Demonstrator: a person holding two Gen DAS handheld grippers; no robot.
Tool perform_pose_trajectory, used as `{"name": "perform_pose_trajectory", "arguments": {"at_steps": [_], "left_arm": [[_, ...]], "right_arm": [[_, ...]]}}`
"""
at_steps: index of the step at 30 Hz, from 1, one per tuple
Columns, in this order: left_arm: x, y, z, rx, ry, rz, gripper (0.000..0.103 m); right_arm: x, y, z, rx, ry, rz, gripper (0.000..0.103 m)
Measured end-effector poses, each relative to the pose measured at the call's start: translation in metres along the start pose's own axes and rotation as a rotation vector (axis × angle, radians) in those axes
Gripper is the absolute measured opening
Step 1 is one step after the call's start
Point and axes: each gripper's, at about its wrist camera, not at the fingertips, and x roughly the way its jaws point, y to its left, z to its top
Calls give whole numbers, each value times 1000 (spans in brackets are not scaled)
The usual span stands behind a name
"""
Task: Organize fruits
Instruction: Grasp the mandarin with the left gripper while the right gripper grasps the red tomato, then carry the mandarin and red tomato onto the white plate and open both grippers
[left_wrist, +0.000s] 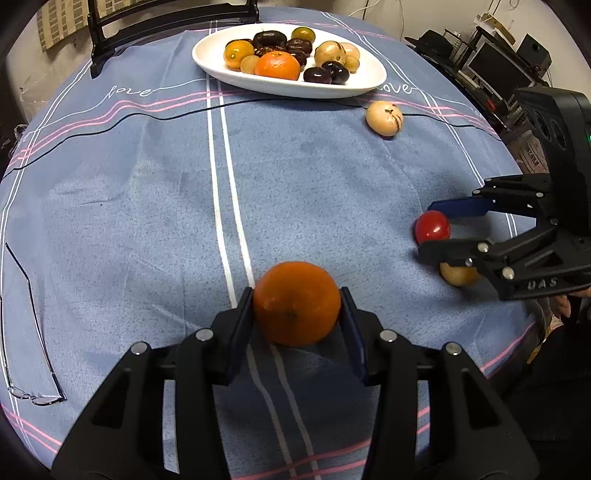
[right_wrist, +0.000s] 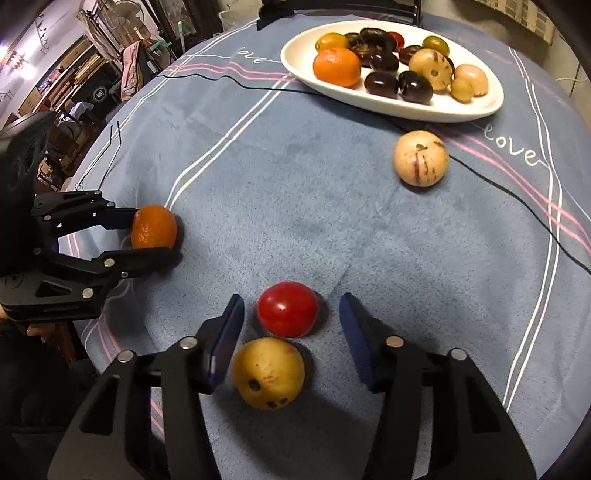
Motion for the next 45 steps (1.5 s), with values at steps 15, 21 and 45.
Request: {"name": "perform_pose_trajectory", "arguments": {"at_steps": [15,21,45], "left_arm": [[4,-1,7,9,-13,-9,46],[3,-2,17,21,-31,6,46],[-4,-4,139,124,-161,64,46]], "right_arm": [[-35,-19,2,102,-136,27,33],[-36,-29,-3,146,-132,35,33],[-65,-71,21,243,-237,-20,33]]}}
